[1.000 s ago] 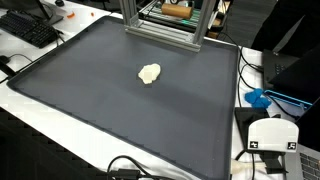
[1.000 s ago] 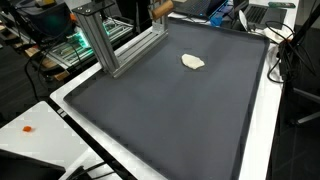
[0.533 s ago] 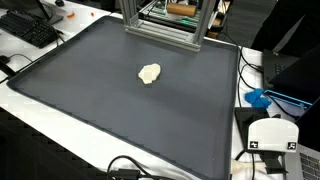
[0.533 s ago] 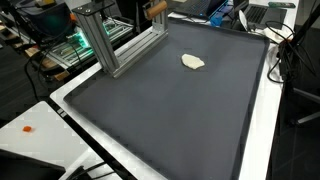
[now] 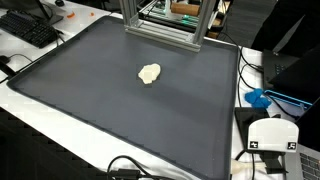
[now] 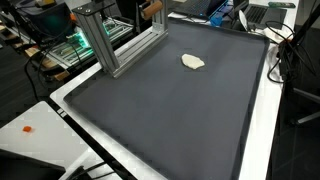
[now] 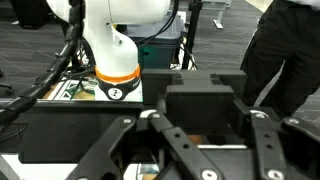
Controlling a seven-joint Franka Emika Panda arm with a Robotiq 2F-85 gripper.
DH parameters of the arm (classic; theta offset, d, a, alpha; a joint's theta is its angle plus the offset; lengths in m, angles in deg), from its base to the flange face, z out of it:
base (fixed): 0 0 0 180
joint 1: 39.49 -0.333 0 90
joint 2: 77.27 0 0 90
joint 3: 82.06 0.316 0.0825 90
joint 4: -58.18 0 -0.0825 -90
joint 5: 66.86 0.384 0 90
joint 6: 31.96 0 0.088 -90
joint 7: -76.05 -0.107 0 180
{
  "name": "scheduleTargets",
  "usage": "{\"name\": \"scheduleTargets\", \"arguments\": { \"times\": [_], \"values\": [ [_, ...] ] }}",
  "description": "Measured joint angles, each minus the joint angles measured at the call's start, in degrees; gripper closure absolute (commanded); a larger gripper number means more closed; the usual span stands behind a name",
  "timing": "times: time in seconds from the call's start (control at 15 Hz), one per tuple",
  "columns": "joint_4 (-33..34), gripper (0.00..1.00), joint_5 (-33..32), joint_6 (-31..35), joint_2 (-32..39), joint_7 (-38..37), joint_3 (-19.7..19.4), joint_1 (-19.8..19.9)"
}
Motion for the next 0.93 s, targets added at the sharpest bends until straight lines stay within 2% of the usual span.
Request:
{"name": "scheduleTargets", "arguments": {
  "times": [0.67, 0.73, 0.8, 0.93],
  "values": [
    [-1.00, 0.65, -2.26, 2.15, 0.02, 0.00, 0.10, -1.99],
    [-1.00, 0.15, -2.34, 2.15, 0.02, 0.00, 0.10, -2.06],
    [-1.00, 0.13, -2.40, 2.15, 0.02, 0.00, 0.10, -2.11],
    [-1.00, 0.00, -2.56, 2.15, 0.03, 0.03, 0.10, -2.16]
  ]
}}
